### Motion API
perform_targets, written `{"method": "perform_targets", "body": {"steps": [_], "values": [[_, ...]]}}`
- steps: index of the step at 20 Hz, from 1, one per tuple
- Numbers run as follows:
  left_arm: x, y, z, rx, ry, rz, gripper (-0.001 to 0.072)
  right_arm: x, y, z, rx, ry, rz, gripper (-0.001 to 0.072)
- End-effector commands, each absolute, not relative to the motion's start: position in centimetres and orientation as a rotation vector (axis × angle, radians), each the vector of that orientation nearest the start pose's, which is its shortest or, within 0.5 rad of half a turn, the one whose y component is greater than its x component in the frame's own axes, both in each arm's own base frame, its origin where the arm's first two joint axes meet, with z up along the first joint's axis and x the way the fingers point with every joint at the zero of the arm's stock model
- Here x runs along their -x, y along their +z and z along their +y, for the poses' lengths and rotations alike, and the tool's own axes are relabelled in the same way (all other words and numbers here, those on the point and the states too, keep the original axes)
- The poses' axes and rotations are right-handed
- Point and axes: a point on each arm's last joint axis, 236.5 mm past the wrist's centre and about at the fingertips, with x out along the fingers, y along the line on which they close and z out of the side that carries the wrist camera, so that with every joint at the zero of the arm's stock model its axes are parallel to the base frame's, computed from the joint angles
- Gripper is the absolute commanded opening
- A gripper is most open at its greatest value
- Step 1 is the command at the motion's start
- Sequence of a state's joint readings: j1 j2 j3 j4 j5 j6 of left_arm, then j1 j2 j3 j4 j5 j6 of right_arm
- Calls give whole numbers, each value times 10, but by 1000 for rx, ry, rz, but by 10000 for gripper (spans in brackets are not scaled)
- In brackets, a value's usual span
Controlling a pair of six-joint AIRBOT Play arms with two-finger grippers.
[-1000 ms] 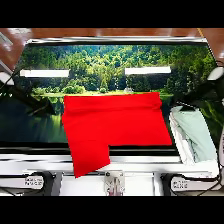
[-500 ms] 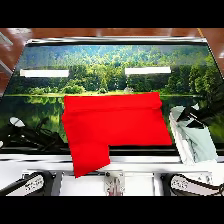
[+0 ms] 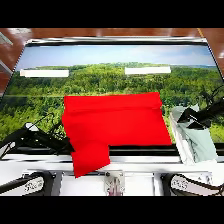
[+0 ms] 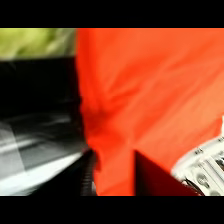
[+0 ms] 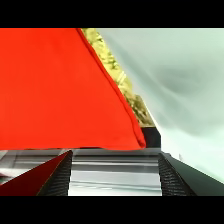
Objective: Fold the shirts.
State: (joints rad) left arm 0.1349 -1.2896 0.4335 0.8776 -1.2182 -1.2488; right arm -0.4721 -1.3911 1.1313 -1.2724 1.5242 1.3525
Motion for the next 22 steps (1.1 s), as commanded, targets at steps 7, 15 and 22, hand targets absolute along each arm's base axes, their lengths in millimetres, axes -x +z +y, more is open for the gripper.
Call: {"method": "perform_targets", "body": {"steps": [7,15,22], "values": [[-177,-125,-125,694,-383,1758,51,-218,-84,-37,-544,105,1857,638],[-171,-117,-129,639,-488,1746,51,-217,-114,-30,-591,50,1815,637],[-169,-114,-130,638,-503,1752,52,-221,-137,-20,-671,-11,1741,572]]}}
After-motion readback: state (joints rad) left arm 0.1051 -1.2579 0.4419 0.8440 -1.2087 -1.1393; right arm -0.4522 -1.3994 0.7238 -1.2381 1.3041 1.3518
